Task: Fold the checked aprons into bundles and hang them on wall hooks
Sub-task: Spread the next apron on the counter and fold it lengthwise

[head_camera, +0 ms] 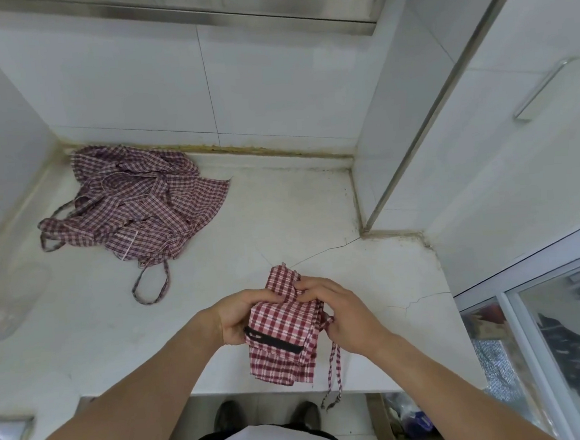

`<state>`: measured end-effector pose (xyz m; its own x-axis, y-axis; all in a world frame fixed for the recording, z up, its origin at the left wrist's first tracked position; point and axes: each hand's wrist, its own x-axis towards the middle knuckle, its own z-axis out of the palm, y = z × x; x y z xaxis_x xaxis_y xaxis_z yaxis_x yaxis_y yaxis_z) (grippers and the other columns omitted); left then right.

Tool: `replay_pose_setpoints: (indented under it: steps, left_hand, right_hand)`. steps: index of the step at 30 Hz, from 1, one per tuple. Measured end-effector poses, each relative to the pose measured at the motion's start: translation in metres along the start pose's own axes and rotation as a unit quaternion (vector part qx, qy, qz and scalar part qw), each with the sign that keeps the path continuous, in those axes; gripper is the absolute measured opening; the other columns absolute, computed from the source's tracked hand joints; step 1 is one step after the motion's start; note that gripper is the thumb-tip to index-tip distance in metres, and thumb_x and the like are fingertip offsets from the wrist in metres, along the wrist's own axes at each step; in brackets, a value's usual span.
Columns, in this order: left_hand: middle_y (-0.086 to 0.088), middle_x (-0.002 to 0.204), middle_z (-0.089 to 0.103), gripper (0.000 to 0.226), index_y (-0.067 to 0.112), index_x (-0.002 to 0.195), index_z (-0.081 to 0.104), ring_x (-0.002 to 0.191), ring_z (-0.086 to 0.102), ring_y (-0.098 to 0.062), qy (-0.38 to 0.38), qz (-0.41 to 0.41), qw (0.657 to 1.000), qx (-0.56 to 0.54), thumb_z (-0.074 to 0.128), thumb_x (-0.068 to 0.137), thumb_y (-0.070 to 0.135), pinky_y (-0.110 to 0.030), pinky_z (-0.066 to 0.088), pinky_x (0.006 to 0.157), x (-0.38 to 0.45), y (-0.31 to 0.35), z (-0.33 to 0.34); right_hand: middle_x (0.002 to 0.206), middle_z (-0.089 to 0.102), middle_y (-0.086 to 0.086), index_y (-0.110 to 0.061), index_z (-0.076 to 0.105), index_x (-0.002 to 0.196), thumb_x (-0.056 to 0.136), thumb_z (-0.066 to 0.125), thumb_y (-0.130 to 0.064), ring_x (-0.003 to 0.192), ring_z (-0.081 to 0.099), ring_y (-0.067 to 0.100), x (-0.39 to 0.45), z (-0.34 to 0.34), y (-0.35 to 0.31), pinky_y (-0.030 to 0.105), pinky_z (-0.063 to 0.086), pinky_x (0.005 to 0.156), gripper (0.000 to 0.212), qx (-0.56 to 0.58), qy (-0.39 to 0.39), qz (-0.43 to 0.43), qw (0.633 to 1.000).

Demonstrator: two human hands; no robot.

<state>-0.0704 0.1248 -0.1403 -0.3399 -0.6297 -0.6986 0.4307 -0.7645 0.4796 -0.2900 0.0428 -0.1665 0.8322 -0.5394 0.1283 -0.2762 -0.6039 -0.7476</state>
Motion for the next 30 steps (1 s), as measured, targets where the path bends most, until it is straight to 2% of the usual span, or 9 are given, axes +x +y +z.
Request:
replay_pose_setpoints:
  steps: [6, 9, 12, 15, 19, 22, 25, 27, 30]
  left_hand:
    - [-0.018, 0.102, 0.073, 0.074, 0.002, 0.122, 0.058, 0.086, 0.071, -0.029, 0.03, 0.032, 0.998, -0.033, 0.087, 0.066, 0.041, -0.04, 0.054, 0.081, 0.001, 0.006, 0.008]
    - [-0.021, 0.114, 0.07, 0.07, 0.003, 0.12, 0.064, 0.097, 0.069, -0.035, 0.053, 0.039, 0.996, -0.057, 0.048, 0.091, 0.065, -0.043, 0.053, 0.089, 0.007, 0.004, 0.003]
    - [-0.017, 0.106, 0.072, 0.055, 0.003, 0.12, 0.062, 0.088, 0.071, -0.028, 0.052, 0.004, 0.998, 0.04, 0.058, 0.092, 0.049, -0.037, 0.056, 0.08, 0.006, 0.002, -0.001]
    - [-0.014, 0.118, 0.07, 0.044, 0.008, 0.13, 0.057, 0.103, 0.068, -0.029, 0.041, -0.025, 0.987, 0.155, 0.068, 0.089, 0.019, -0.038, 0.053, 0.09, 0.005, -0.004, -0.012]
    - [-0.006, 0.126, 0.066, 0.037, 0.016, 0.132, 0.057, 0.116, 0.062, -0.025, 0.069, -0.055, 0.962, 0.257, 0.061, 0.096, 0.01, -0.038, 0.049, 0.1, 0.005, -0.008, -0.027]
    - [-0.003, 0.132, 0.061, 0.04, 0.015, 0.137, 0.053, 0.119, 0.058, -0.023, 0.099, -0.095, 0.864, 0.483, 0.057, 0.097, 0.019, -0.04, 0.044, 0.107, 0.01, -0.007, -0.031]
    - [-0.004, 0.121, 0.063, 0.041, 0.012, 0.127, 0.059, 0.11, 0.062, -0.021, 0.142, -0.154, 0.781, 0.589, 0.059, 0.089, 0.027, -0.03, 0.052, 0.092, 0.019, -0.013, -0.032]
    - [-0.003, 0.122, 0.062, 0.052, 0.012, 0.129, 0.054, 0.108, 0.062, -0.019, 0.194, -0.138, 0.786, 0.571, 0.063, 0.086, 0.039, -0.026, 0.051, 0.085, 0.028, -0.019, -0.026]
    - [-0.007, 0.147, 0.047, 0.092, 0.015, 0.149, 0.029, 0.127, 0.052, -0.024, 0.258, -0.034, 0.837, 0.482, 0.064, 0.082, 0.066, -0.033, 0.044, 0.1, 0.05, -0.029, -0.009]
  right_hand:
    - [0.132, 0.057, -0.01, -0.018, 0.063, 0.124, 0.076, 0.065, 0.016, 0.127, 0.052, 0.006, 0.005, -0.005, 0.0, 0.023, 0.038, 0.111, 0.059, 0.021, 0.014, 0.047, 0.999]
    - [0.118, 0.066, -0.003, -0.016, 0.056, 0.125, 0.086, 0.063, 0.001, 0.107, 0.063, 0.013, 0.007, -0.006, -0.003, 0.033, 0.052, 0.096, 0.042, -0.012, 0.02, 0.115, 0.993]
    - [0.099, 0.07, -0.006, -0.013, 0.056, 0.117, 0.096, 0.063, -0.02, 0.085, 0.067, 0.003, 0.011, -0.008, -0.007, 0.023, 0.055, 0.073, 0.023, 0.028, 0.123, 0.169, 0.978]
    - [0.094, 0.065, -0.015, -0.013, 0.059, 0.112, 0.096, 0.063, -0.017, 0.081, 0.062, -0.012, 0.013, -0.017, 0.003, 0.005, 0.047, 0.071, 0.017, 0.086, 0.234, 0.238, 0.939]
    - [0.102, 0.069, -0.002, -0.009, 0.061, 0.113, 0.09, 0.068, -0.01, 0.092, 0.066, 0.009, 0.005, -0.016, 0.038, 0.04, 0.058, 0.087, 0.024, 0.156, 0.267, 0.343, 0.887]
    - [0.108, 0.071, 0.008, -0.011, 0.061, 0.109, 0.087, 0.07, -0.007, 0.096, 0.07, 0.024, -0.006, 0.013, 0.05, 0.054, 0.059, 0.083, 0.024, 0.273, 0.237, 0.43, 0.827]
    - [0.112, 0.071, 0.014, -0.005, 0.062, 0.115, 0.088, 0.071, -0.005, 0.097, 0.071, 0.031, -0.015, 0.04, 0.052, 0.051, 0.061, 0.078, 0.028, 0.39, 0.24, 0.477, 0.75]
    - [0.113, 0.071, 0.014, -0.003, 0.061, 0.119, 0.088, 0.072, -0.007, 0.097, 0.071, 0.031, -0.018, 0.05, 0.051, 0.047, 0.062, 0.075, 0.033, 0.417, 0.25, 0.481, 0.729]
    - [0.112, 0.072, 0.014, -0.004, 0.06, 0.119, 0.087, 0.072, -0.006, 0.097, 0.072, 0.031, -0.018, 0.053, 0.045, 0.041, 0.062, 0.07, 0.034, 0.444, 0.23, 0.48, 0.721]
